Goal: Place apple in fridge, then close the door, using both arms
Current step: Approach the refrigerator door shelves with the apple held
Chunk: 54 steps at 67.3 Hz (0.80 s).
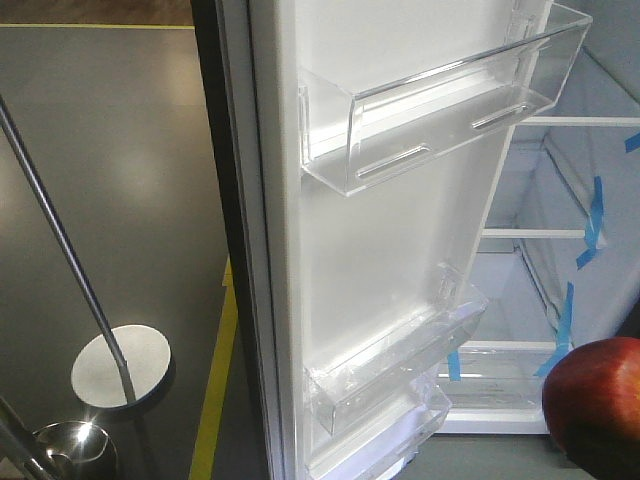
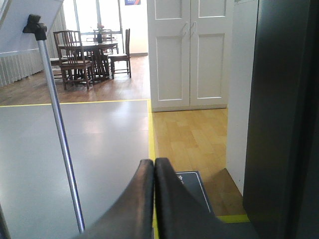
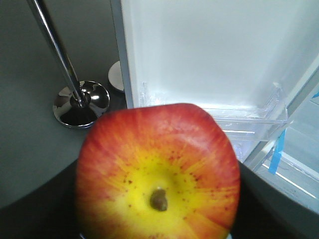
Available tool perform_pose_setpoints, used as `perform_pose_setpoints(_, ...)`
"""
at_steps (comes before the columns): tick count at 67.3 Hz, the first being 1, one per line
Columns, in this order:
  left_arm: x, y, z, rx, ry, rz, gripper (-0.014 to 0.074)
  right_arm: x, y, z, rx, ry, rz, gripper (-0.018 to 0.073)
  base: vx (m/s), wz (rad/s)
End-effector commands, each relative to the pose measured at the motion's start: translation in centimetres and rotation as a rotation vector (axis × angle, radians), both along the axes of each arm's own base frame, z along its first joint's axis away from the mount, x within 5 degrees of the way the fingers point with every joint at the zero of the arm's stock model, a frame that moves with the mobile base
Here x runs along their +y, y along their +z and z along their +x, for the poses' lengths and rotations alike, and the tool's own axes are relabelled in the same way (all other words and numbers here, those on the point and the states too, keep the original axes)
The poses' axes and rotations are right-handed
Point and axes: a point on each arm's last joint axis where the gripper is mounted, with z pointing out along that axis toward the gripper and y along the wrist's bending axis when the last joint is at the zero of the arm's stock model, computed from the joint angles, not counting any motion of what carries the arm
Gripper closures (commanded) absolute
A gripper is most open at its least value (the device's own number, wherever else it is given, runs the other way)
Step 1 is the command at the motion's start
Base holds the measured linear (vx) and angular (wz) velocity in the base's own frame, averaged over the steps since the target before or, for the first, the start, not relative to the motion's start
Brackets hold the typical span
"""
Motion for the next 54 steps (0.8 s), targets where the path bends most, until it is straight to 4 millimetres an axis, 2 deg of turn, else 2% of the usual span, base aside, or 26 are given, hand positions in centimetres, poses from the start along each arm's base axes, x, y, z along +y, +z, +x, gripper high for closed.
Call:
perform_pose_setpoints(1,-0.06,-0.26,0.08,-0.044,-0.008,-0.008,0.0603,0.13,1.33,0.27,-0.078,-0.008,0.050,0.0410,0.07,0.01)
perform_pose_setpoints(54,-0.06,-0.26,0.08,-0.044,-0.008,-0.008,0.0603,0.13,1.34,0.27,-0.079,-0.008,0.051,0.0410,0.01,-0.01)
